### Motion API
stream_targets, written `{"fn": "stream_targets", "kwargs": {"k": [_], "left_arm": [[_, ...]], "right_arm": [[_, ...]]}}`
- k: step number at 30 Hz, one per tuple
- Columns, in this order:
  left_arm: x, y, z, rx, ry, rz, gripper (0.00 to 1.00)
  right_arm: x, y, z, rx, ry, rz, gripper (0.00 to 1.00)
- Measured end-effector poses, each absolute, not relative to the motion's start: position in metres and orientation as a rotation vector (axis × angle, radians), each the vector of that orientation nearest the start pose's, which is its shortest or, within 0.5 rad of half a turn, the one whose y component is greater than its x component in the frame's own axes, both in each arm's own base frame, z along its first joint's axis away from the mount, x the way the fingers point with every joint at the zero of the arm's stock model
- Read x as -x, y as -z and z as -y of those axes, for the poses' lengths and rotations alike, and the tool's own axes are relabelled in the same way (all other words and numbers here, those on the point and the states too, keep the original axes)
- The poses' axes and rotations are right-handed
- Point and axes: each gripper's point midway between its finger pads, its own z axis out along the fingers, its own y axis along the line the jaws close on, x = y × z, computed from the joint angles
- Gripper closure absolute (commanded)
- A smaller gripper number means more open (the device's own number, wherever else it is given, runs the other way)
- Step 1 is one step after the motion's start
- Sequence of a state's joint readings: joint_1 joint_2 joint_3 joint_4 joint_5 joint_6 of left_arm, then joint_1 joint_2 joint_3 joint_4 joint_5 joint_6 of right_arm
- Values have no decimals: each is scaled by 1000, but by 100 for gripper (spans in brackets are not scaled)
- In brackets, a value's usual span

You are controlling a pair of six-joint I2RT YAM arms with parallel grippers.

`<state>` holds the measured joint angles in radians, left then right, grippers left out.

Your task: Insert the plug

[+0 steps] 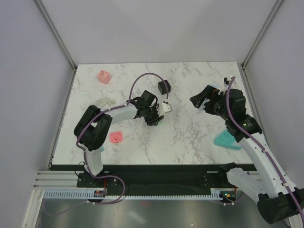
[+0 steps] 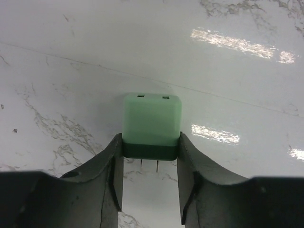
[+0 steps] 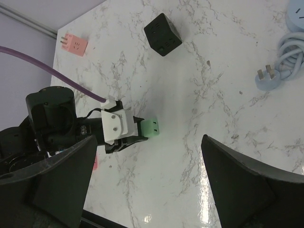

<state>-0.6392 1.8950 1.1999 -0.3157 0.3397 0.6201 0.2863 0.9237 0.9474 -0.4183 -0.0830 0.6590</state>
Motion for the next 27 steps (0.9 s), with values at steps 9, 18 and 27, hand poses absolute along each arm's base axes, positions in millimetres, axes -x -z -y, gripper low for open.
{"fn": "stream_targets", "kwargs": {"k": [9,18,27], "left_arm": [[-309,-75,298,-1494,496,-1885,98],[-271,-208,330,-1290,717,-1530,98],[-246,-209,340,-1316,807,-1505,98]], "right_arm": [[-302,-262,-124,-250,-703,-2058,4],[-287,-243,-172,-46,-1031,-2218,14],[-254,-263,-216,104,-1310,-2189,16]]}}
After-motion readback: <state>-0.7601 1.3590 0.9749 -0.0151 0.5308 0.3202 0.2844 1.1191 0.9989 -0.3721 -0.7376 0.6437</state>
